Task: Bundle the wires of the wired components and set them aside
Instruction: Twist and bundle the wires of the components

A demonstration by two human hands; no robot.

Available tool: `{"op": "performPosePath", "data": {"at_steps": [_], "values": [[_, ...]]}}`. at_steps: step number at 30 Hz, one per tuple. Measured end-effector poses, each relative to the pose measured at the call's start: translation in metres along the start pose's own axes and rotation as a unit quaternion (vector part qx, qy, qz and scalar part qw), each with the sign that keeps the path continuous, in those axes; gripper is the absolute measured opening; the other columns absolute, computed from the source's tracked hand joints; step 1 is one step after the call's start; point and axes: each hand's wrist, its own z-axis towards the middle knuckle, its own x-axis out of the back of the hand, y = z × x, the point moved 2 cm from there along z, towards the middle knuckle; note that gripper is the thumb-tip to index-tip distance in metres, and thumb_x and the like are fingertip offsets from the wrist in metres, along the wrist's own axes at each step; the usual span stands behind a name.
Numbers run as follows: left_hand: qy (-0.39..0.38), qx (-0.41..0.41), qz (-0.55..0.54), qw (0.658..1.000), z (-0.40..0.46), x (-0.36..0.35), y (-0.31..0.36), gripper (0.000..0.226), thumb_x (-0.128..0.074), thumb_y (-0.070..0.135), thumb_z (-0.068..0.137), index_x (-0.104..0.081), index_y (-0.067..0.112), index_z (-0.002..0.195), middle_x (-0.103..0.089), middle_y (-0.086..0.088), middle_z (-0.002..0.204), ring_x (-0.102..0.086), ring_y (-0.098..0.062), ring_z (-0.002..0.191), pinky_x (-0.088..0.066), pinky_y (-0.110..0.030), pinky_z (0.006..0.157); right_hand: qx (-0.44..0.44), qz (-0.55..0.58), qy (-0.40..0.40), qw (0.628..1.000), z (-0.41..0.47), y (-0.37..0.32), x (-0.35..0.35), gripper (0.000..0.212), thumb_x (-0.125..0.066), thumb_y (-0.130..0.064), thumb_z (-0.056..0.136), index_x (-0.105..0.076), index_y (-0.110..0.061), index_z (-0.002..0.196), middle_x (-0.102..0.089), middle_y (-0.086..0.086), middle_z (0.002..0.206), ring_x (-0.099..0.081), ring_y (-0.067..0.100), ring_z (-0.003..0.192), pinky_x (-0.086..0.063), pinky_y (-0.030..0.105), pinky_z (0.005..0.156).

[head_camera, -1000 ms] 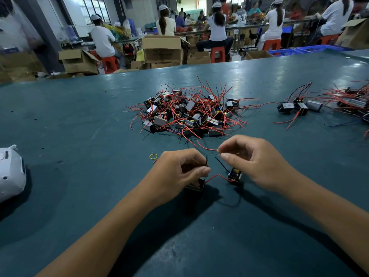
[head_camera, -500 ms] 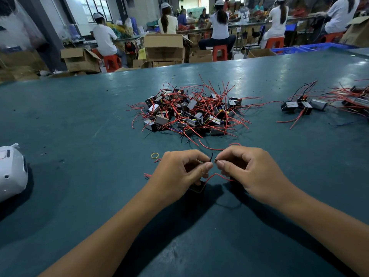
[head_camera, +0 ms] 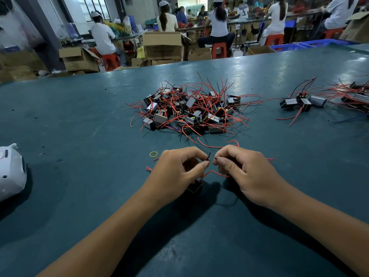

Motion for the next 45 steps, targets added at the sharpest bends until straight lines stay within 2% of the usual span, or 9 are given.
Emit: {"op": "performPosePath", "data": {"at_steps": [6,10,16,29,34,37,40,42,45], "values": [[0.003,0.014,-0.027,1.000,0.000,0.000,0.002,0.006,-0.067,0.020,0.093,-0.070,0.021,0.089,-0.070,0.002,0.070,-0.065,-0.010,0.060,-0.053,-0.021,0.058,-0.011,0.024,0.010,1.000,-0.001,0.001,0.003,0.012,-0.060,-0.015,0.096,-0.065,-0.021,0.088,-0.069,-0.008,0.075,-0.066,0.001,0.074,-0.045,0.009,0.067],[0.001,0.005,-0.009,1.000,0.000,0.000,0.003,0.005,-0.068,0.021,0.094,-0.071,0.020,0.090,-0.069,0.004,0.070,-0.064,-0.007,0.060,-0.051,-0.023,0.059,0.000,0.024,-0.018,1.000,-0.001,-0.001,0.001,0.011,-0.059,-0.019,0.097,-0.065,-0.023,0.089,-0.068,-0.009,0.080,-0.065,0.003,0.077,-0.049,0.016,0.069],[-0.015,-0.029,0.009,0.999,0.000,-0.001,0.008,0.008,-0.069,0.019,0.093,-0.072,0.027,0.091,-0.064,0.021,0.069,-0.059,0.000,0.057,-0.046,-0.014,0.057,0.002,0.033,-0.014,0.999,0.000,-0.002,0.001,0.012,-0.060,-0.018,0.097,-0.066,-0.024,0.088,-0.066,-0.010,0.079,-0.061,0.001,0.072,-0.042,0.011,0.066],[-0.014,-0.027,0.009,1.000,-0.001,-0.001,0.009,0.012,-0.070,0.011,0.092,-0.074,0.020,0.098,-0.067,0.011,0.073,-0.059,-0.006,0.057,-0.049,-0.020,0.057,-0.033,0.089,0.001,0.995,0.001,0.002,0.000,0.017,-0.060,-0.012,0.096,-0.065,-0.022,0.083,-0.058,-0.015,0.064,-0.048,-0.001,0.059,-0.037,0.012,0.058],[-0.012,-0.030,0.016,0.999,0.000,-0.002,0.010,0.011,-0.070,0.009,0.092,-0.074,0.018,0.097,-0.068,0.012,0.074,-0.060,-0.012,0.058,-0.049,-0.020,0.058,-0.037,0.104,0.005,0.994,0.001,0.004,0.001,0.013,-0.059,-0.023,0.094,-0.064,-0.022,0.082,-0.052,-0.013,0.062,-0.043,0.004,0.058,-0.036,0.020,0.056],[-0.013,-0.033,0.014,0.999,-0.001,-0.002,0.011,0.011,-0.070,0.010,0.092,-0.074,0.017,0.100,-0.069,0.011,0.075,-0.062,-0.012,0.060,-0.051,-0.022,0.059,-0.047,0.119,0.013,0.992,0.002,0.003,0.000,0.015,-0.057,-0.032,0.089,-0.064,-0.021,0.082,-0.050,-0.009,0.062,-0.043,0.010,0.060,-0.038,0.037,0.058],[-0.012,-0.032,0.010,0.999,-0.001,-0.002,0.010,0.012,-0.070,0.010,0.092,-0.073,0.018,0.102,-0.068,0.012,0.076,-0.063,-0.013,0.060,-0.053,-0.026,0.060,-0.049,0.123,0.015,0.991,0.002,0.003,-0.001,0.015,-0.057,-0.034,0.088,-0.064,-0.022,0.082,-0.052,-0.002,0.065,-0.044,0.014,0.061,-0.039,0.043,0.059],[-0.007,-0.031,0.009,0.999,-0.001,-0.002,0.011,0.013,-0.071,0.010,0.092,-0.073,0.020,0.100,-0.068,0.012,0.076,-0.062,-0.015,0.059,-0.054,-0.028,0.058,-0.048,0.128,0.016,0.991,0.001,0.004,-0.001,0.013,-0.058,-0.034,0.087,-0.064,-0.023,0.083,-0.053,-0.001,0.066,-0.044,0.012,0.061,-0.038,0.039,0.058],[0.005,-0.028,0.001,1.000,-0.002,-0.002,0.011,0.018,-0.071,0.010,0.091,-0.072,0.027,0.094,-0.067,0.013,0.076,-0.058,-0.015,0.055,-0.053,-0.028,0.056,-0.041,0.137,0.018,0.990,0.001,0.006,-0.002,0.011,-0.062,-0.026,0.091,-0.065,-0.020,0.083,-0.053,-0.011,0.063,-0.043,0.005,0.058,-0.035,0.019,0.056]]}}
